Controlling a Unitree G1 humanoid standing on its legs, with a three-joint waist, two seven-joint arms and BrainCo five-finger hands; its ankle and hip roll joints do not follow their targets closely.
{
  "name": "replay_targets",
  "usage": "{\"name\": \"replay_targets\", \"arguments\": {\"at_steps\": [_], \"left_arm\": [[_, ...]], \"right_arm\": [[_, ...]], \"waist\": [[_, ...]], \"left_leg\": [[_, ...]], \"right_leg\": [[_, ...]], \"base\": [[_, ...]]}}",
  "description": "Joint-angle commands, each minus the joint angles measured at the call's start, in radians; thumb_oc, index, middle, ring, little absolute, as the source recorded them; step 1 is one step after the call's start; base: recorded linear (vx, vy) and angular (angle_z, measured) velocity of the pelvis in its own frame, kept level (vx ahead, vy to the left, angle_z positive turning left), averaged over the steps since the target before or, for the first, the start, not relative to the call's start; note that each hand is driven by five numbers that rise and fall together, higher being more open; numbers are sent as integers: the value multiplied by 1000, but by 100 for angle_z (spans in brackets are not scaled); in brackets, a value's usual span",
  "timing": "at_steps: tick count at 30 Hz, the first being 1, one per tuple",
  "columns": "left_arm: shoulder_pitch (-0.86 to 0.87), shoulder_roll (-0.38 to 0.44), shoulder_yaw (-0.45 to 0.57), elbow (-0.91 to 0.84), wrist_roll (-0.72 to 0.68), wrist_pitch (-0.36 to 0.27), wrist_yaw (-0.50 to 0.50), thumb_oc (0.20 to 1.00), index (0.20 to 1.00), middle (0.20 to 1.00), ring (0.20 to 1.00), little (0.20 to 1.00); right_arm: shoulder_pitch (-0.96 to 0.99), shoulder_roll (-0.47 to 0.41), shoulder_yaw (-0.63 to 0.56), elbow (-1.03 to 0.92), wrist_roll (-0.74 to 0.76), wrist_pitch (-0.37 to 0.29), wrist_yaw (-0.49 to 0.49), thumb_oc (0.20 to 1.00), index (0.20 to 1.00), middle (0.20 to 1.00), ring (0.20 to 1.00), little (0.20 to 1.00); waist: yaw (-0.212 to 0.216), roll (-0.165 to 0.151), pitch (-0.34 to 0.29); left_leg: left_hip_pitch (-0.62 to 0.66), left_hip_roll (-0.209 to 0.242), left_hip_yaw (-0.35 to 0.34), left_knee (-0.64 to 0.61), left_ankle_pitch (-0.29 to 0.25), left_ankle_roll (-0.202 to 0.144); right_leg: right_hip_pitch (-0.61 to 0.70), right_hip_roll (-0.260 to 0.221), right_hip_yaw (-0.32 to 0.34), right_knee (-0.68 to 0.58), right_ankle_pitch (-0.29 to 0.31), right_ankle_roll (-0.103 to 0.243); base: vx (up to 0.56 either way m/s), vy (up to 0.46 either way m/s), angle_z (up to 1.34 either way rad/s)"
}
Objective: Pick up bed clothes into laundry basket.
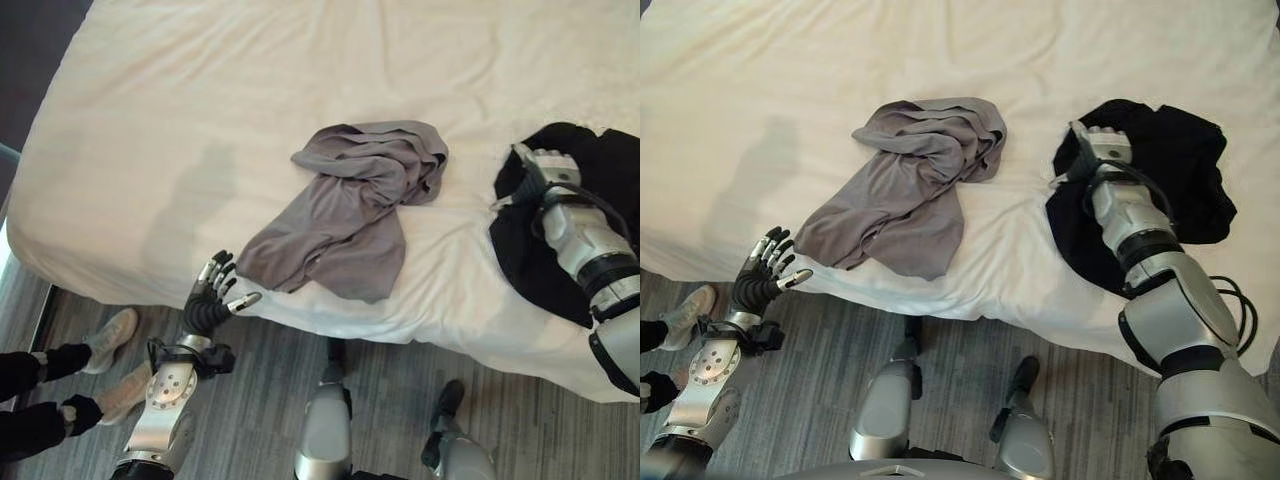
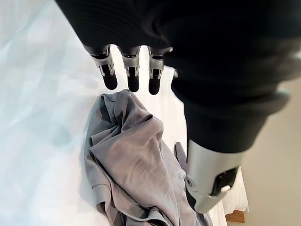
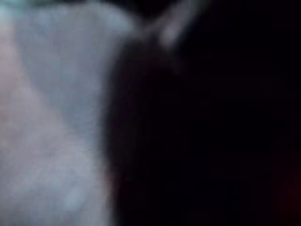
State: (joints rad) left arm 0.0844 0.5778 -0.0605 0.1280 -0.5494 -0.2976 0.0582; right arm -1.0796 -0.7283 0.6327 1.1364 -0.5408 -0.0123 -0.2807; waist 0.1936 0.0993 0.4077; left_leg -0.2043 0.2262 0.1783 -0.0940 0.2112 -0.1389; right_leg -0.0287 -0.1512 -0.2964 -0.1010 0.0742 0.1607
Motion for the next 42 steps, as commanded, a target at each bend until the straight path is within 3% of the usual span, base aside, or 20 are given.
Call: {"name": "replay_targets", "arguments": {"at_steps": [1,2,3,11,14,20,25,28,29,36,39,41,42], "left_arm": [[7,32,32,-51,-53,-54,-10,1000,1000,1000,1000,1000],[6,34,31,-48,-51,-52,-13,1000,1000,1000,1000,1000],[10,35,33,-47,-46,-50,-24,1000,1000,1000,1000,1000],[32,38,67,-57,-49,-35,-51,1000,1000,1000,1000,1000],[50,34,99,-55,-43,-27,-54,1000,1000,1000,1000,1000],[79,53,150,-62,9,-21,-41,1000,1000,1000,1000,1000],[23,88,199,-106,22,-43,2,1000,1000,1000,1000,1000],[-28,117,228,-126,47,-57,35,1000,1000,1000,1000,1000],[-42,105,231,-156,114,-58,68,1000,1000,1000,1000,1000],[-63,95,255,-208,228,-56,131,1000,1000,1000,1000,1000],[-67,108,260,-208,276,-42,149,1000,1000,1000,1000,1000],[-70,161,268,-168,411,0,175,1000,1000,1000,1000,1000],[-73,162,264,-167,414,0,177,1000,1000,1000,1000,1000]], "right_arm": [[-62,-98,32,103,3,79,-2,586,586,586,586,586],[-53,-98,31,113,1,80,6,451,451,451,451,451],[-20,-94,27,137,-12,86,24,200,200,200,200,200],[128,-68,-29,134,-12,79,57,200,200,200,200,200],[183,-96,-40,30,4,45,82,200,200,200,200,200],[265,-249,-99,-432,72,8,113,200,200,200,200,200],[299,-282,-180,-691,113,-5,107,200,200,200,200,200],[367,-332,-277,-800,136,-11,97,200,200,200,200,200],[431,-366,-358,-848,141,-14,84,200,200,200,200,200],[655,-408,-625,-947,179,-19,51,200,200,200,200,200],[697,-424,-691,-956,203,-23,34,200,200,200,200,200],[736,-446,-766,-973,252,-31,14,200,200,200,200,200],[742,-446,-772,-975,253,-31,14,200,200,200,200,200]], "waist": [[-38,0,-5],[-39,-1,-7],[-40,-3,-15],[-44,-24,-58],[-65,-44,-80],[-114,-82,-114],[-139,-104,-150],[-156,-121,-176],[-175,-132,-191],[-195,-164,-231],[-206,-174,-239],[-224,-190,-252],[-221,-191,-252]], "left_leg": [[20,72,106,7,-80,-108],[24,72,105,7,-81,-108],[35,74,106,7,-86,-107],[94,67,103,7,-112,-93],[132,62,109,7,-132,-82],[185,60,128,7,-162,-66],[216,50,137,7,-185,-56],[237,45,143,7,-200,-50],[250,40,146,7,-211,-45],[275,32,159,7,-236,-34],[281,29,166,7,-243,-30],[291,25,181,7,-253,-27],[291,25,182,7,-253,-26]], "right_leg": [[25,3,3,14,-141,-3],[28,4,3,14,-142,-3],[39,5,2,14,-145,-4],[87,8,15,14,-160,-10],[105,6,27,14,-161,-12],[127,-3,49,14,-157,-7],[133,-12,64,14,-147,-4],[137,-19,71,14,-141,1],[141,-22,76,14,-136,2],[141,-31,87,14,-126,11],[138,-33,92,14,-120,17],[135,-36,97,14,-113,23],[135,-36,98,14,-113,23]], "base": [[0,0,0],[0,0,0],[0,0,0],[44,-7,-1],[50,14,-13],[24,20,-21],[34,27,-20],[62,29,-12],[64,30,-11],[53,22,-11],[40,19,-12],[48,33,-22],[26,12,-23]]}}
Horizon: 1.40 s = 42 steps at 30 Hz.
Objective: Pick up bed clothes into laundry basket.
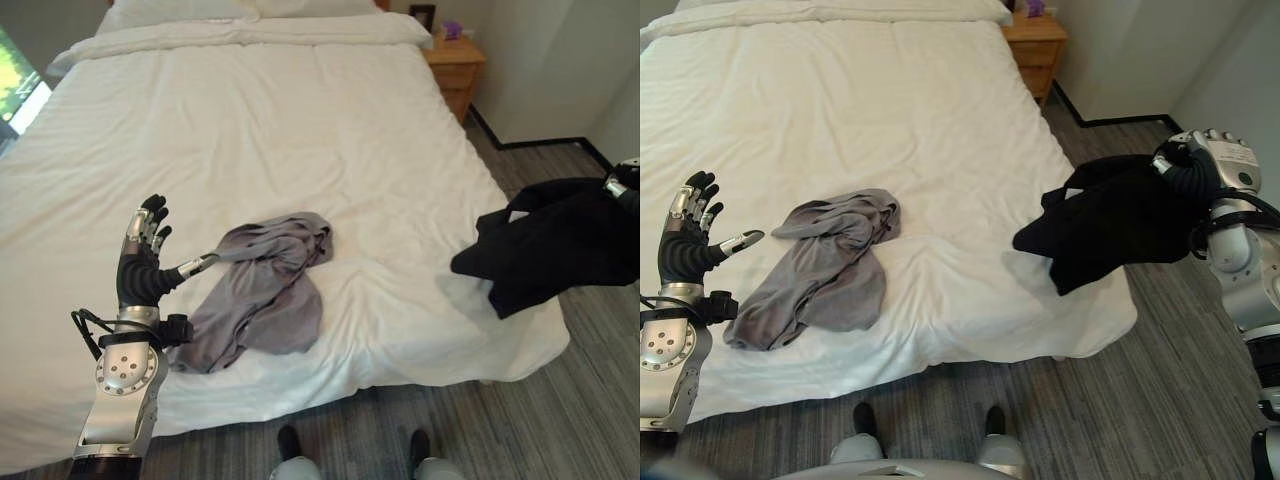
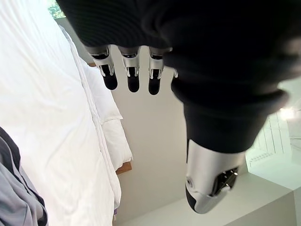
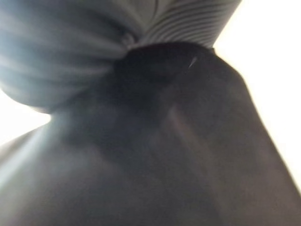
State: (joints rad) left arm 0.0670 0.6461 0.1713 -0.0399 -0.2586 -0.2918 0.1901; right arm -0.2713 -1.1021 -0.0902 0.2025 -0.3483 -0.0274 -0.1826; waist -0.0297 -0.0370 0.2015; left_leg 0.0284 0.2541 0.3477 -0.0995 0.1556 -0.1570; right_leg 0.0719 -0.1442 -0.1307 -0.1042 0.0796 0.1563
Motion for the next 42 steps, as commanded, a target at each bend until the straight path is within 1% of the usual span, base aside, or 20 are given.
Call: {"name": "replay_targets", "arguments": {"at_steps": [1,2,7,9,10,11,13,14,15,16,22,29,30,31,33,36,37,40,41,42], "left_arm": [[-57,94,30,2,124,-6,46,1000,1000,1000,1000,1000],[-64,136,32,49,229,31,67,1000,1000,1000,1000,1000],[-112,238,2,194,479,109,129,1000,1000,1000,1000,1000],[-115,257,-4,254,556,142,153,1000,1000,1000,1000,1000],[-137,259,-31,326,619,176,179,1000,1000,1000,1000,1000],[-144,258,-38,332,622,175,183,1000,1000,1000,1000,1000],[-192,253,-96,470,704,231,200,1000,1000,1000,1000,1000],[-203,254,-106,478,705,229,204,1000,1000,1000,1000,1000],[-244,247,-148,556,734,252,213,1000,1000,1000,1000,1000],[-258,247,-161,568,734,249,218,1000,1000,1000,1000,1000],[-365,222,-286,788,823,307,234,1000,1000,1000,1000,1000],[-442,156,-389,1007,843,323,205,1000,1000,1000,1000,1000],[-454,145,-401,1048,841,322,192,558,558,558,558,558],[-453,128,-418,1093,851,326,166,200,200,200,200,200],[-438,91,-436,1179,873,329,123,200,200,200,200,200],[-377,29,-420,1254,886,326,74,200,200,200,200,200],[-362,13,-406,1259,869,319,67,200,200,200,200,200],[-370,11,-406,1247,852,314,72,200,200,200,200,200],[-382,15,-403,1230,828,309,80,200,200,200,200,200],[-435,53,-393,1145,719,287,118,200,200,200,200,200]], "right_arm": [[-63,-71,-53,-42,60,-16,-84,200,200,200,200,200],[-51,-94,-77,-46,73,-18,-91,200,200,200,200,200],[-11,-131,-127,-82,62,-25,-105,200,200,200,200,200],[-9,-135,-133,-91,53,-25,-111,200,200,200,200,200],[-9,-133,-132,-95,51,-25,-119,200,200,200,200,200],[-8,-133,-133,-95,51,-25,-119,200,200,200,200,200],[28,-114,-154,-119,57,-32,-133,200,200,200,200,200],[36,-114,-163,-121,56,-32,-133,200,200,200,200,200],[58,-103,-175,-142,53,-36,-138,200,200,200,200,200],[67,-103,-185,-144,52,-35,-138,200,200,200,200,200],[73,-76,-145,-205,42,-70,-148,200,200,200,200,200],[110,-29,-143,-261,82,-117,-162,200,200,200,200,200],[101,-22,-129,-260,86,-119,-158,200,200,200,200,200],[93,-17,-116,-263,91,-122,-153,200,200,200,200,200],[76,-11,-100,-270,88,-121,-144,200,200,200,200,200],[63,-12,-98,-276,72,-117,-146,200,200,200,200,200],[62,-28,-115,-271,62,-114,-148,200,200,200,200,200],[63,-38,-123,-266,60,-114,-150,200,200,200,200,200],[62,-43,-123,-260,59,-114,-155,200,200,200,200,200],[35,-60,-101,-237,65,-114,-162,200,200,200,200,200]], "waist": [[4,-55,-46],[-5,-64,-52],[-23,-82,-67],[-31,-82,-72],[-41,-81,-78],[-40,-81,-78],[-73,-79,-84],[-70,-79,-83],[-89,-76,-86],[-85,-76,-87],[-148,-66,-84],[-209,-65,-54],[-218,-64,-51],[-228,-64,-45],[-237,-62,-38],[-236,-61,-34],[-229,-61,-31],[-223,-58,-28],[-215,-55,-25],[-175,-27,-10]], "left_leg": [[58,-4,13,12,-197,-8],[62,-4,21,12,-202,-8],[72,-7,42,12,-214,-7],[77,-9,48,12,-218,-5],[80,-11,56,12,-221,-4],[80,-11,56,12,-221,-4],[91,-17,67,12,-233,-2],[87,-17,66,12,-227,-1],[86,-21,72,12,-226,1],[84,-22,72,12,-227,2],[79,-31,120,12,-235,8],[46,-37,156,12,-240,18],[38,-36,166,12,-239,19],[31,-33,177,12,-237,19],[27,-30,199,12,-234,21],[40,-28,229,12,-239,21],[52,-31,241,12,-242,23],[61,-30,248,12,-241,23],[65,-28,257,12,-238,23],[88,1,288,12,-241,18]], "right_leg": [[34,-44,-68,17,-118,28],[33,-46,-67,17,-114,32],[31,-52,-68,17,-107,44],[30,-54,-67,17,-104,46],[29,-57,-66,17,-101,49],[29,-57,-66,17,-101,49],[35,-58,-64,17,-105,56],[31,-58,-64,17,-100,54],[22,-58,-59,17,-97,57],[21,-58,-59,17,-97,58],[-30,-65,-23,17,-75,74],[-102,-80,10,17,-48,95],[-118,-83,17,17,-39,99],[-131,-86,19,17,-31,103],[-150,-90,23,17,-19,106],[-155,-100,15,17,-6,106],[-142,-114,-14,17,2,106],[-130,-122,-43,23,10,106],[-122,-130,-79,36,17,106],[-109,-170,-255,130,-14,96]], "base": [[19,21,-8],[25,21,-5],[33,15,-10],[34,51,-11],[29,53,-6],[32,54,-7],[57,41,-13],[55,48,-4],[0,0,0],[31,47,-1],[-4,59,-23],[-44,59,-27],[-91,72,-30],[-102,72,-39],[-76,72,-43],[-6,53,-35],[8,21,-50],[-6,-14,-41],[-1,-27,-25],[-74,-62,-23]]}}
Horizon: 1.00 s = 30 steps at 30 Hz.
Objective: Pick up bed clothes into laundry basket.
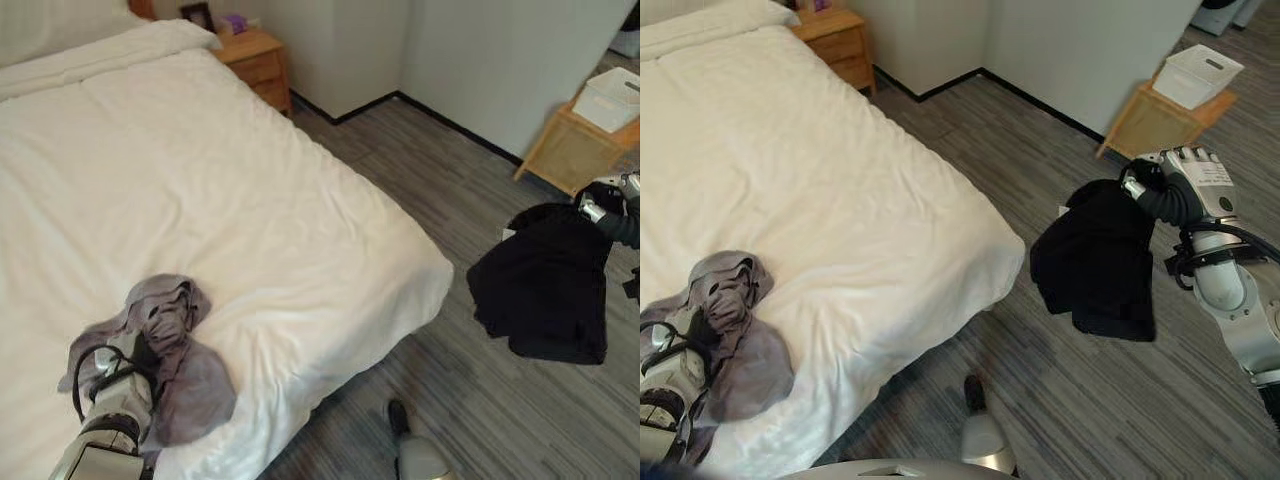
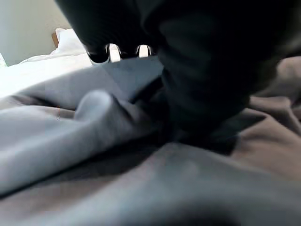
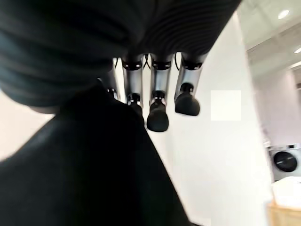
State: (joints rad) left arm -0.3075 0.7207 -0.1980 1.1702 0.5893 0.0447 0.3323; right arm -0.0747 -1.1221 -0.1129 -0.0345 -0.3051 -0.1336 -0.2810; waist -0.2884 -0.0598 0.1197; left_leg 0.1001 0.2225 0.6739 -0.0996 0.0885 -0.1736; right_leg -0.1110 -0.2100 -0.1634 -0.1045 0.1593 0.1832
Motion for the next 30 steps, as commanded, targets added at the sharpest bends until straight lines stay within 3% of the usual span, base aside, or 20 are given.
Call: {"name": "replay_targets", "arguments": {"at_steps": [1,2,3,6,8,9,10,12,15,17,18,19,20,21,22,24,25,28,30], "left_arm": [[-87,16,-20,-162,-174,-70,8,200,200,200,200,200],[-82,21,-18,-173,-180,-65,6,200,200,200,200,200],[-99,79,3,-391,-252,-101,39,200,200,200,200,200],[-88,115,67,-698,-329,-150,52,200,200,200,200,200],[-71,123,106,-805,-366,-165,57,200,200,200,200,200],[-74,127,150,-949,-410,-200,90,200,200,200,200,200],[-63,100,201,-1122,-406,-240,109,200,200,200,200,200],[-48,97,211,-1137,-403,-236,106,200,200,200,200,200],[2,36,262,-1282,-441,-265,112,200,200,200,200,200],[31,20,286,-1327,-485,-259,114,200,200,200,200,200],[43,13,294,-1331,-508,-263,117,200,200,200,200,200],[74,-11,285,-1347,-582,-278,99,200,200,200,200,200],[75,-9,287,-1347,-584,-278,98,200,200,200,200,200],[85,-18,291,-1355,-606,-287,90,200,200,200,200,200],[96,-21,300,-1361,-610,-292,94,200,200,200,200,200],[106,-39,304,-1369,-610,-299,91,200,200,200,200,200],[112,-46,304,-1378,-602,-297,85,200,200,200,200,200],[129,-66,296,-1395,-635,-307,75,200,200,200,200,200],[128,-78,281,-1401,-668,-311,67,200,200,200,200,200]], "right_arm": [[-181,-47,-61,11,27,-6,-61,200,200,200,200,200],[-190,-47,-55,17,28,-7,-62,200,200,200,200,200],[-230,-53,-17,46,39,7,-58,200,200,200,200,200],[-232,-5,9,91,59,32,-43,200,200,200,200,200],[-238,21,16,97,53,43,-37,200,200,200,200,200],[-250,41,24,107,40,57,-35,200,200,200,200,200],[-240,63,24,82,18,58,-20,200,200,200,200,200],[-235,63,21,75,17,59,-18,200,200,200,200,200],[-268,82,40,13,11,40,-12,200,200,200,200,200],[-314,92,70,-11,19,40,-14,200,200,200,200,200],[-327,95,80,-17,26,40,-15,200,200,200,200,200],[-359,105,112,-25,36,56,-2,200,200,200,200,200],[-362,106,114,-24,36,57,-2,200,200,200,200,200],[-381,107,127,-29,35,62,9,200,200,200,200,200],[-397,106,138,-33,32,63,14,200,200,200,200,200],[-421,111,160,-31,38,58,19,200,200,200,200,200],[-427,114,166,-33,38,55,20,200,200,200,200,200],[-446,122,182,-36,39,51,18,200,200,200,200,200],[-459,118,193,-35,38,52,13,200,200,200,200,200]], "waist": [[119,11,68],[116,11,74],[156,21,62],[170,16,52],[175,16,48],[180,18,46],[164,11,44],[167,11,46],[172,13,23],[211,34,45],[222,39,50],[276,12,82],[270,16,77],[285,0,89],[304,-5,100],[329,-1,111],[344,-3,111],[403,16,108],[417,29,107]], "left_leg": [[19,55,12,12,-154,35],[21,59,9,12,-153,33],[28,77,77,12,-117,27],[52,77,94,12,-106,21],[69,78,99,12,-115,17],[98,81,109,14,-128,8],[152,76,96,19,-153,1],[158,74,100,19,-153,0],[199,119,112,139,-136,-16],[108,232,-13,428,-52,-53],[82,256,-89,508,-12,-59],[-53,157,-291,614,-87,10],[-62,157,-319,627,-107,1],[-130,99,-358,637,-133,31],[-165,64,-396,619,-161,37],[-192,46,-414,535,-177,47],[-206,5,-421,465,-176,60],[-253,-116,-489,199,-114,71],[-285,-122,-462,79,-60,69]], "right_leg": [[89,-147,-365,169,-99,57],[93,-145,-370,173,-104,56],[123,-177,-537,192,-105,17],[111,-159,-592,127,-85,8],[98,-168,-613,98,-58,11],[76,-193,-646,77,-38,8],[55,-196,-602,71,-39,-1],[55,-197,-595,74,-40,-2],[105,-125,-539,34,-89,-35],[159,-32,-483,18,-178,-86],[177,-2,-461,17,-209,-105],[208,18,-396,17,-239,-125],[212,23,-381,17,-256,-120],[216,28,-356,17,-243,-119],[222,36,-322,17,-245,-110],[233,42,-272,17,-248,-94],[235,41,-250,17,-248,-88],[275,108,-176,17,-287,-76],[299,139,-155,17,-311,-77]], "base": [[-73,-50,-47],[-122,-57,-80],[-46,-58,-145],[70,-159,-100],[147,-221,-40],[376,-408,-49],[374,-411,-71],[217,-217,-56],[298,-369,-49],[325,-391,-75],[402,-424,-127],[335,-288,-114],[252,-242,-78],[116,-58,-29],[176,-65,-42],[289,12,-90],[327,33,-102],[403,-33,-48],[372,-63,-58]]}}
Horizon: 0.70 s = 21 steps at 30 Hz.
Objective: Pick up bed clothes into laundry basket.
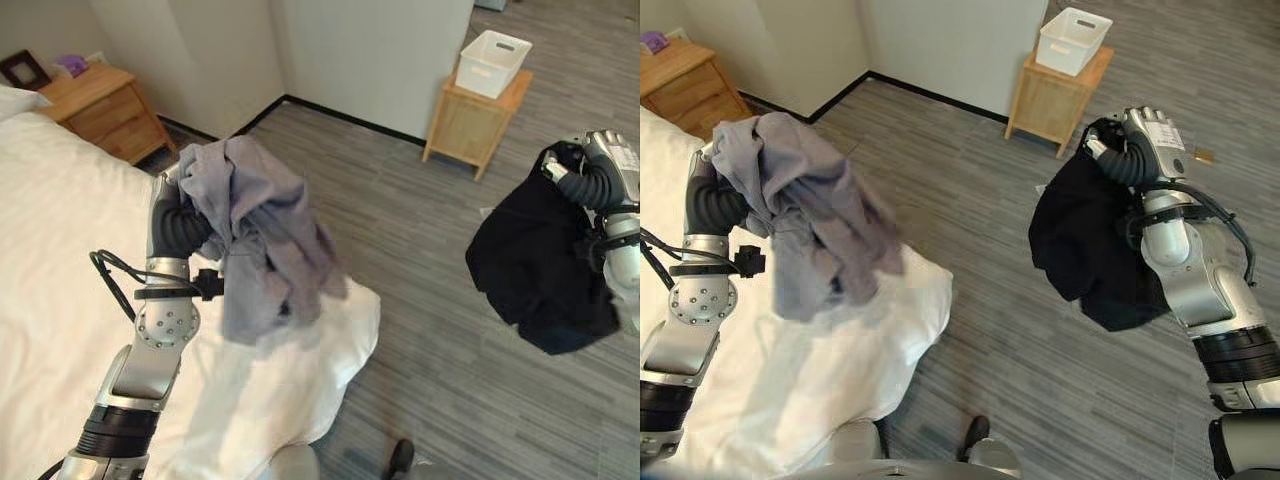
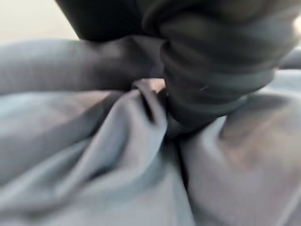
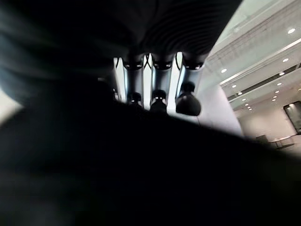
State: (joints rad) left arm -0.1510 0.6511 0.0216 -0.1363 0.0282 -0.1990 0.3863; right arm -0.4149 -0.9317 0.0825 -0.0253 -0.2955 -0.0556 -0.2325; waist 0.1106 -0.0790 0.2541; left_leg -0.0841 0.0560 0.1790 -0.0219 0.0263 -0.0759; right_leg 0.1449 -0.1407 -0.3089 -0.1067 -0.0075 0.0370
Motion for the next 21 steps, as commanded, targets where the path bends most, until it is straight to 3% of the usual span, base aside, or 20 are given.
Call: {"name": "replay_targets", "arguments": {"at_steps": [1,3,4,7,8,9,11,13,14,15,16,17,18,21], "left_arm": [[-29,-15,57,-97,-115,-66,8,200,200,200,200,200],[-35,-29,39,-102,-130,-60,-2,200,200,200,200,200],[-25,-33,34,-108,-140,-59,-13,200,200,200,200,200],[-3,-35,22,-119,-155,-56,-26,200,200,200,200,200],[2,-26,16,-126,-170,-50,-29,200,200,200,200,200],[2,-26,17,-126,-171,-50,-29,200,200,200,200,200],[-5,-32,7,-124,-190,-40,-30,200,200,200,200,200],[-36,-32,-19,-107,-185,-37,-22,200,200,200,200,200],[-39,-34,-20,-104,-184,-38,-21,200,200,200,200,200],[-53,-33,-27,-96,-179,-36,-21,200,200,200,200,200],[-67,-24,-25,-98,-175,-36,-32,200,200,200,200,200],[-64,-24,-26,-103,-173,-39,-38,200,200,200,200,200],[-61,-28,-25,-108,-173,-39,-39,200,200,200,200,200],[-45,-46,-21,-105,-162,-40,-46,200,200,200,200,200]], "right_arm": [[-126,-73,0,-42,28,-24,-41,200,200,200,200,200],[-146,-68,17,-45,21,-21,-45,200,200,200,200,200],[-144,-53,27,-51,17,-21,-37,200,200,200,200,200],[-140,-22,51,-50,-3,-20,-27,200,200,200,200,200],[-155,22,93,-35,-43,-28,-29,200,200,200,200,200],[-156,23,94,-34,-44,-28,-29,200,200,200,200,200],[-147,58,95,-37,-70,-21,-20,200,200,200,200,200],[-150,67,90,-37,-87,-16,-23,200,200,200,200,200],[-153,65,91,-36,-87,-16,-23,200,200,200,200,200],[-153,68,86,-37,-87,-16,-23,200,200,200,200,200],[-145,72,74,-44,-94,-17,-21,200,200,200,200,200],[-137,68,67,-53,-97,-15,-17,200,200,200,200,200],[-127,62,60,-56,-97,-14,-17,200,200,200,200,200],[-96,59,52,-62,-96,-9,-13,200,200,200,200,200]], "waist": [[21,53,-25],[39,56,-30],[42,51,-39],[58,40,-63],[72,4,-88],[75,5,-89],[66,9,-83],[24,45,-59],[24,44,-57],[9,57,-48],[-2,68,-47],[-13,73,-46],[-29,68,-44],[-66,54,-45]], "left_leg": [[-119,51,74,-42,25,-32],[-153,58,108,-53,37,-28],[-136,42,93,-65,11,-17],[-117,20,54,-65,32,4],[-46,30,126,-65,31,31],[-47,34,130,-65,35,32],[18,49,160,-65,14,44],[77,94,175,-65,3,45],[75,90,174,-65,2,47],[94,106,187,-65,-8,43],[112,125,194,-65,-31,28],[126,125,185,-65,-47,20],[147,112,177,-65,-75,15],[204,82,151,-65,-127,3]], "right_leg": [[60,77,-7,19,-161,67],[97,102,18,19,-193,52],[112,110,26,19,-201,54],[148,134,64,19,-213,35],[181,128,38,129,-206,54],[176,130,42,133,-205,54],[95,52,-39,361,-132,137],[-35,16,-64,593,-55,183],[-48,8,-62,615,-62,185],[-96,-48,-99,674,-35,206],[-109,-164,-176,625,-41,185],[-133,-190,-188,579,-55,159],[-158,-203,-178,511,-66,148],[-191,-151,-111,231,-33,145]], "base": [[372,-46,-44],[432,-56,-14],[496,-34,10],[468,-12,-15],[428,-4,-23],[568,10,-37],[309,38,-68],[187,85,-59],[74,59,-2],[166,-79,8],[297,-123,-4],[392,-178,-21],[354,-119,-25],[360,-159,-9]]}}
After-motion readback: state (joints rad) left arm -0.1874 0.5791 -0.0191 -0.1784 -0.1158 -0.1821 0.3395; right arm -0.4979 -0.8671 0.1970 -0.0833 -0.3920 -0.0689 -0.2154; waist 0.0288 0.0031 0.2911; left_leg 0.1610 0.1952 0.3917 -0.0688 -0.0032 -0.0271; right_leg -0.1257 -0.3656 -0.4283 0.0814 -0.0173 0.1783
